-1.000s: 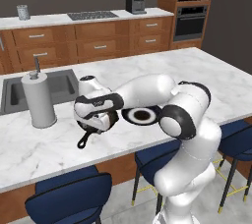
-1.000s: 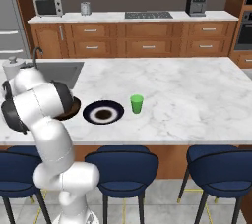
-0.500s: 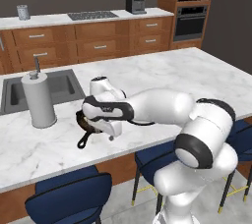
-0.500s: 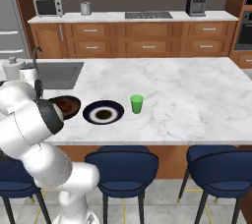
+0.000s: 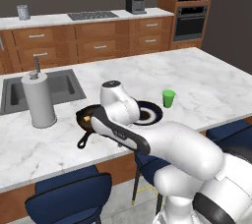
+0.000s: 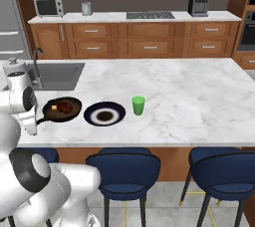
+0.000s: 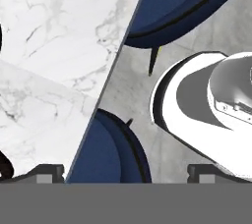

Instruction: Pick up the pan with the steak in it and place it on the dining table. Then place the steak on the plate.

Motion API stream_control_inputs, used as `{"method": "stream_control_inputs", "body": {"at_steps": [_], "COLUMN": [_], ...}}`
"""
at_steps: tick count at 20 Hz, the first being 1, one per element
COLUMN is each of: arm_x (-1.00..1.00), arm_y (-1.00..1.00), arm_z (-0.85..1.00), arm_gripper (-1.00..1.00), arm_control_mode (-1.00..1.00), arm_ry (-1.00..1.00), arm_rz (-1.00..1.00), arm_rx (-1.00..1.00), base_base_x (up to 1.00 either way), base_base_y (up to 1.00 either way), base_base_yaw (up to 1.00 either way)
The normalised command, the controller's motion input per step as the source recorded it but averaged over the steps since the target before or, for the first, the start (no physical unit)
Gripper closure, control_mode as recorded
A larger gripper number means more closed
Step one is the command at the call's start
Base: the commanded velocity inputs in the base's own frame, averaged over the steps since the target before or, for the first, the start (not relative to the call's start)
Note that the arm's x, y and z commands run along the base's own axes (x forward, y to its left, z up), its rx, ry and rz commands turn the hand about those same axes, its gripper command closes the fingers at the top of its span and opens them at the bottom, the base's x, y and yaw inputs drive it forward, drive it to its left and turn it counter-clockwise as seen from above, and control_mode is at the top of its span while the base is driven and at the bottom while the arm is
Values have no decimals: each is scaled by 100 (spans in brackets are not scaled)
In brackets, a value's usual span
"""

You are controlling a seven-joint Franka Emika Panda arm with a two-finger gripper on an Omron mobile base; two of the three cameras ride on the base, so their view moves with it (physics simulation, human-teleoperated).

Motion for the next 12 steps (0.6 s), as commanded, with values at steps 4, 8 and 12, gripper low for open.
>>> {"method": "stream_control_inputs", "body": {"at_steps": [4,8,12], "arm_x": [14,35,46], "arm_y": [0,0,0], "arm_z": [80,62,27], "arm_gripper": [-100,-100,-100], "arm_control_mode": [-100,-100,-100], "arm_ry": [-7,-1,7], "arm_rz": [-2,-1,0], "arm_rx": [0,1,1], "base_base_x": [0,0,0], "base_base_y": [0,0,0], "base_base_yaw": [0,0,0]}}
